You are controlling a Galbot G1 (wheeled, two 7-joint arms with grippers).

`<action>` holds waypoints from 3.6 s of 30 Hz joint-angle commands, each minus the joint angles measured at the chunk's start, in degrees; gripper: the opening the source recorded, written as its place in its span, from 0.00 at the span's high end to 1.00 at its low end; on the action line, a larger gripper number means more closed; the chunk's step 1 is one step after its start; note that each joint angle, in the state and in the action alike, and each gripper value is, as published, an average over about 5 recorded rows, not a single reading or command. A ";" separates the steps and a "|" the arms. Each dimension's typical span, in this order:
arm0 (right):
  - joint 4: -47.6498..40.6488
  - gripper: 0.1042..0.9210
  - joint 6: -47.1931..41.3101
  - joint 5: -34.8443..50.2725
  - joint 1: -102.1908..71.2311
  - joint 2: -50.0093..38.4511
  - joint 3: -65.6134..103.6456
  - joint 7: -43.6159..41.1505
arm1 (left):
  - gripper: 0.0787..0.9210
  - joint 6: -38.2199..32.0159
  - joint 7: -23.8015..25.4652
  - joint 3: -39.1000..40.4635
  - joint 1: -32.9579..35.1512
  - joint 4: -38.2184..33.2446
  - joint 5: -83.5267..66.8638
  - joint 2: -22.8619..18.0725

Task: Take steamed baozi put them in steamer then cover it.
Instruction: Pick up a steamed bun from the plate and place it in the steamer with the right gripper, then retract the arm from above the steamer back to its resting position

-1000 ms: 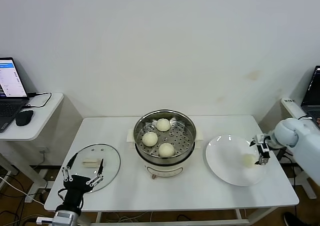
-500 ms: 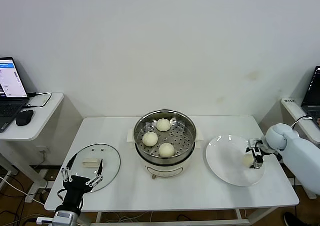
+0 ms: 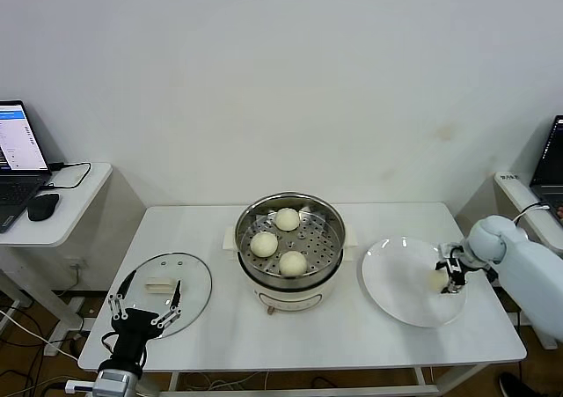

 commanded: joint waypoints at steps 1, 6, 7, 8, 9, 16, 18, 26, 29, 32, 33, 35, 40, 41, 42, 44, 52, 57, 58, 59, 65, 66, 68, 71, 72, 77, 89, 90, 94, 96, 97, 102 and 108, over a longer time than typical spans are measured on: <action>9.98 0.36 -6.53 11.92 13.58 -6.98 -11.80 -0.35 | 0.12 0.04 0.04 0.14 -0.23 -0.07 -0.06 0.06; 15.69 0.36 -10.56 21.95 28.23 -9.11 -22.02 0.44 | 0.12 0.09 0.06 0.61 -0.68 -0.21 -0.12 0.13; 16.86 0.36 -11.26 23.98 31.29 -9.07 -24.66 0.76 | 0.12 0.10 0.07 0.71 -0.78 -0.20 -0.15 0.17; 18.06 0.36 -12.03 26.21 34.56 -8.85 -27.35 1.13 | 0.12 0.11 0.08 0.80 -0.87 -0.18 -0.18 0.21; 19.25 0.36 -12.78 28.50 38.11 -8.46 -30.25 1.54 | 0.12 0.13 0.09 0.88 -0.96 -0.17 -0.30 0.26; 25.71 0.35 -18.87 41.90 54.32 -1.18 -42.70 5.99 | 0.12 0.97 -0.36 1.22 -1.44 -0.08 -5.65 0.51; 26.71 0.35 -20.67 45.07 55.47 1.37 -43.62 7.44 | 0.12 1.14 -0.79 1.19 -1.62 0.30 -8.21 0.43; 27.41 0.34 -25.94 53.30 53.73 10.34 -45.35 11.86 | 0.12 1.23 -2.35 0.84 -2.41 1.49 -19.78 -0.21; 26.47 0.34 -27.72 54.49 51.44 12.80 -45.59 13.32 | 0.12 1.53 -2.81 0.90 -2.73 1.32 -22.68 -0.41; 25.01 0.34 -28.61 54.16 49.29 14.54 -45.96 14.03 | 0.12 2.40 -3.36 0.85 -3.06 1.19 -25.03 -0.58; 24.34 0.34 -28.69 53.69 48.55 15.04 -46.11 14.12 | 0.12 2.70 -3.50 0.81 -3.12 1.15 -25.59 -0.59; 22.96 0.34 -28.75 52.69 47.09 15.93 -46.31 14.21 | 0.12 2.97 -3.58 0.79 -3.19 1.19 -26.04 -0.59; 20.30 0.34 -29.23 49.81 42.96 17.69 -46.08 14.56 | 0.12 2.96 -3.44 0.96 -3.45 1.83 -24.91 -0.83; 19.95 0.34 -29.28 49.08 42.28 17.91 -46.03 14.57 | 0.12 2.92 -3.38 0.98 -3.50 1.95 -24.61 -0.84; 19.64 0.34 -29.26 48.36 41.82 18.07 -46.01 14.53 | 0.12 2.89 -3.33 0.98 -3.55 2.03 -24.42 -0.83; 18.84 0.34 -29.05 46.91 41.10 18.33 -45.96 14.41 | 0.12 2.87 -3.26 0.92 -3.64 2.11 -24.22 -0.78; 13.56 0.34 -27.00 41.68 37.17 19.29 -43.80 13.96 | 0.12 2.62 -3.13 0.80 -3.69 2.18 -23.39 -0.81; 11.61 0.34 -26.30 39.58 35.57 19.65 -42.28 13.67 | 0.12 2.44 -3.06 0.59 -3.51 2.17 -22.76 -0.77; 11.53 0.34 -26.19 39.35 35.43 19.66 -42.21 13.66 | 0.12 2.42 -3.05 0.55 -3.48 2.13 -22.65 -0.79; 11.47 0.34 -26.06 39.13 35.31 19.69 -42.14 13.71 | 0.12 2.39 -3.05 0.53 -3.45 2.09 -22.58 -0.81; 10.84 0.34 -24.85 37.90 34.15 19.95 -40.84 13.97 | 0.12 1.98 -3.06 0.59 -3.43 2.16 -21.52 -1.13; 10.99 0.33 -24.78 37.96 34.07 19.84 -40.65 13.95 | 0.12 1.87 -3.05 0.61 -3.39 2.19 -21.26 -1.16; 11.62 0.30 -24.73 38.26 34.20 19.38 -40.16 13.82 | 0.12 1.74 -3.04 0.61 -3.29 2.19 -20.88 -1.19; 13.42 0.22 -24.93 39.41 35.16 18.01 -39.18 13.74 | 0.12 1.75 -3.00 0.57 -3.22 2.14 -20.59 -1.15; 14.24 0.19 -25.04 39.93 35.67 17.33 -38.79 13.68 | 0.12 1.78 -2.99 0.57 -3.24 2.17 -20.52 -1.15; 19.69 0.12 -25.15 42.39 37.84 12.59 -36.02 13.84 | 0.12 2.09 -2.65 0.81 -3.57 2.41 -20.12 -1.14; 43.25 0.12 -18.04 55.18 1.83 -10.44 -3.25 47.99 | 0.12 2.40 -1.25 1.99 -4.21 2.49 -18.70 -1.20; 44.42 0.12 -15.77 54.98 -4.30 -11.18 1.98 50.18 | 0.12 2.30 -1.21 2.07 -4.23 2.55 -18.66 -1.25; 47.77 0.12 -6.92 51.51 -34.36 -7.82 27.55 57.11 | 0.12 1.63 -1.37 2.23 -4.25 3.01 -18.05 -1.75; 48.10 0.12 -1.83 46.92 -47.01 -2.23 38.73 57.91 | 0.12 1.19 -1.70 2.35 -4.31 3.80 -17.08 -2.16; 47.97 0.12 1.04 44.00 -51.91 1.20 43.75 57.56 | 0.12 0.93 -1.91 2.46 -4.33 4.38 -16.32 -2.37; 49.16 0.12 10.39 31.09 -68.81 18.44 61.72 52.13 | 0.12 -0.79 -2.31 3.20 -4.32 7.08 -10.03 -3.17; 51.29 0.12 15.27 30.08 -78.59 34.11 71.87 47.84 | 0.12 -2.89 -3.21 3.61 -4.56 10.58 -1.46 -4.13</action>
